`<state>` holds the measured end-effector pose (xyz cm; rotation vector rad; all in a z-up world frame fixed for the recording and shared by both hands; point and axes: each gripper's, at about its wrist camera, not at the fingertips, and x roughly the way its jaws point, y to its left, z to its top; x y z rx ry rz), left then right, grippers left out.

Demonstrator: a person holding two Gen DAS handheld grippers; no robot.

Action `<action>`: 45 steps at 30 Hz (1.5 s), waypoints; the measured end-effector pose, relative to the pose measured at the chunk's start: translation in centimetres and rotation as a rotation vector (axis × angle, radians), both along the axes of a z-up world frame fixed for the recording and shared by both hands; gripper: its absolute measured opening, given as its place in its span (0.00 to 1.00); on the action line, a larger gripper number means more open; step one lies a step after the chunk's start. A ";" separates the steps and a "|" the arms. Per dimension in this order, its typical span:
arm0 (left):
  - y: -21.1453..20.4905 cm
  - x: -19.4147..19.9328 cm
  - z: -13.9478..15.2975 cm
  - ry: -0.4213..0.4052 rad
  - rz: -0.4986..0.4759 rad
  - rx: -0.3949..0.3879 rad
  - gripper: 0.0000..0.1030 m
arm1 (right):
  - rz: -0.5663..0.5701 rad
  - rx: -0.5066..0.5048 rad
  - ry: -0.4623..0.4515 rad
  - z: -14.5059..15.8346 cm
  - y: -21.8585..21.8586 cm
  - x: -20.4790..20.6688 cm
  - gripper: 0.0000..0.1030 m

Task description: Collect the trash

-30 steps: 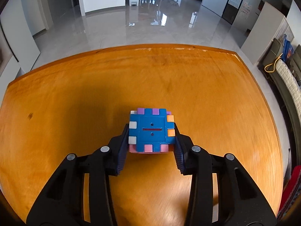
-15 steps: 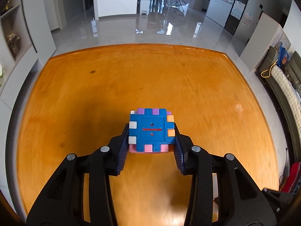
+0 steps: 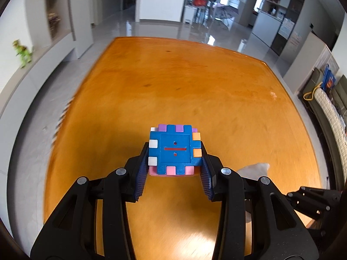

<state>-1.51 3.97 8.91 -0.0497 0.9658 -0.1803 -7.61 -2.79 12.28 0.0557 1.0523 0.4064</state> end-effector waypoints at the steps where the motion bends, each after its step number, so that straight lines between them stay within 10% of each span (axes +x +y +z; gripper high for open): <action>1: 1.1 -1.1 0.2 -0.007 0.014 0.002 0.40 | 0.039 0.007 0.000 0.0 1.6 -1.1 0.19; 25: 30.0 -30.9 -5.5 0.045 0.628 0.031 0.40 | 0.757 -0.014 0.123 -6.9 28.8 -16.1 0.19; 26: 31.0 -31.9 -6.1 0.054 0.663 0.020 0.40 | 0.791 -0.043 0.119 -7.6 30.3 -16.3 0.21; 28: 32.7 -33.1 -7.2 0.080 0.709 -0.001 0.42 | 0.808 -0.119 0.080 -8.2 32.7 -17.2 0.57; 29: 33.1 -33.4 -7.5 0.090 0.729 -0.007 0.47 | 0.791 -0.150 0.033 -8.4 33.3 -17.5 0.65; 30: 33.9 -34.1 -7.8 0.100 0.780 -0.013 0.83 | 0.788 -0.151 0.011 -8.6 33.3 -18.2 0.67; 31: 34.5 -34.8 -8.0 0.102 0.830 -0.009 0.94 | 0.797 -0.147 0.017 -8.7 33.6 -18.2 0.67; 45: 35.9 -35.9 -8.3 0.083 0.896 -0.006 0.94 | 0.772 -0.084 0.040 -7.4 31.1 -17.2 0.67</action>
